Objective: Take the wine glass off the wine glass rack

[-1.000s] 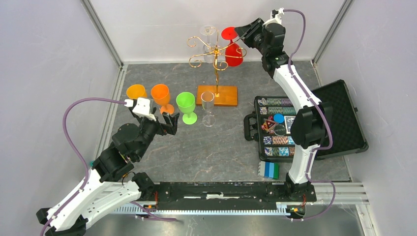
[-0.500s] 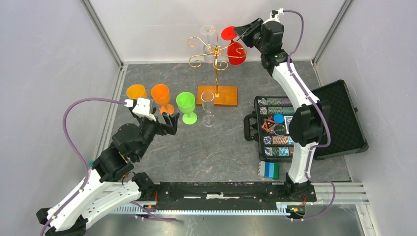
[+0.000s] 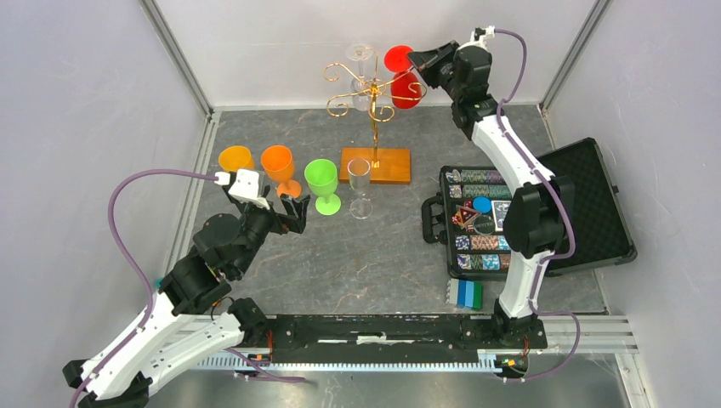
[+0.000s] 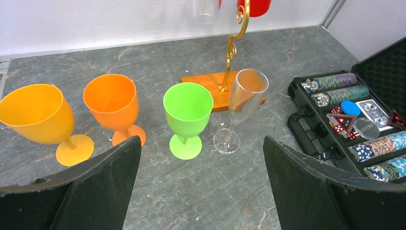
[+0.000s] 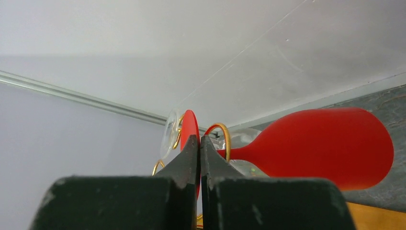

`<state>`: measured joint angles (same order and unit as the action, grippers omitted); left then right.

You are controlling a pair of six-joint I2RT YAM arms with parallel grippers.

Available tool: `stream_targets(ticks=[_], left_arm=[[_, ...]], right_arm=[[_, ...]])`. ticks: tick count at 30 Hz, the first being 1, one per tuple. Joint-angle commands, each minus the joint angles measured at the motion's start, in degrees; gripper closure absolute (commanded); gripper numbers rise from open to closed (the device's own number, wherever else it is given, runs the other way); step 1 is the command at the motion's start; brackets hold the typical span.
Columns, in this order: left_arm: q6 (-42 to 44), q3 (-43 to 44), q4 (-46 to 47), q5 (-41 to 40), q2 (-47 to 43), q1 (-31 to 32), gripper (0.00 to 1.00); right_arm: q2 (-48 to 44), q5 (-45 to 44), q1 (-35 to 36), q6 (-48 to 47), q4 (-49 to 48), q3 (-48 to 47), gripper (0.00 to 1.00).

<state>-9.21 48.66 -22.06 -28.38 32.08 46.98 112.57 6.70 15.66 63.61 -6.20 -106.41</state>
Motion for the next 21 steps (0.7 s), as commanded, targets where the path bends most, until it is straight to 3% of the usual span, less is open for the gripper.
stream_targets(ticks=[1,21], left_arm=[[1.46,0.07,2.48,-0.8,-0.47,0.04,0.0],[1.04,-0.14,2.42,-0.53,-1.36,0.04,0.0]], right_arm=[[-5.71,-4.51,0.42,2.77,-6.97,6.4,1.0],[-12.79,-10.89,0.34,4.34,-10.31,13.48,1.0]])
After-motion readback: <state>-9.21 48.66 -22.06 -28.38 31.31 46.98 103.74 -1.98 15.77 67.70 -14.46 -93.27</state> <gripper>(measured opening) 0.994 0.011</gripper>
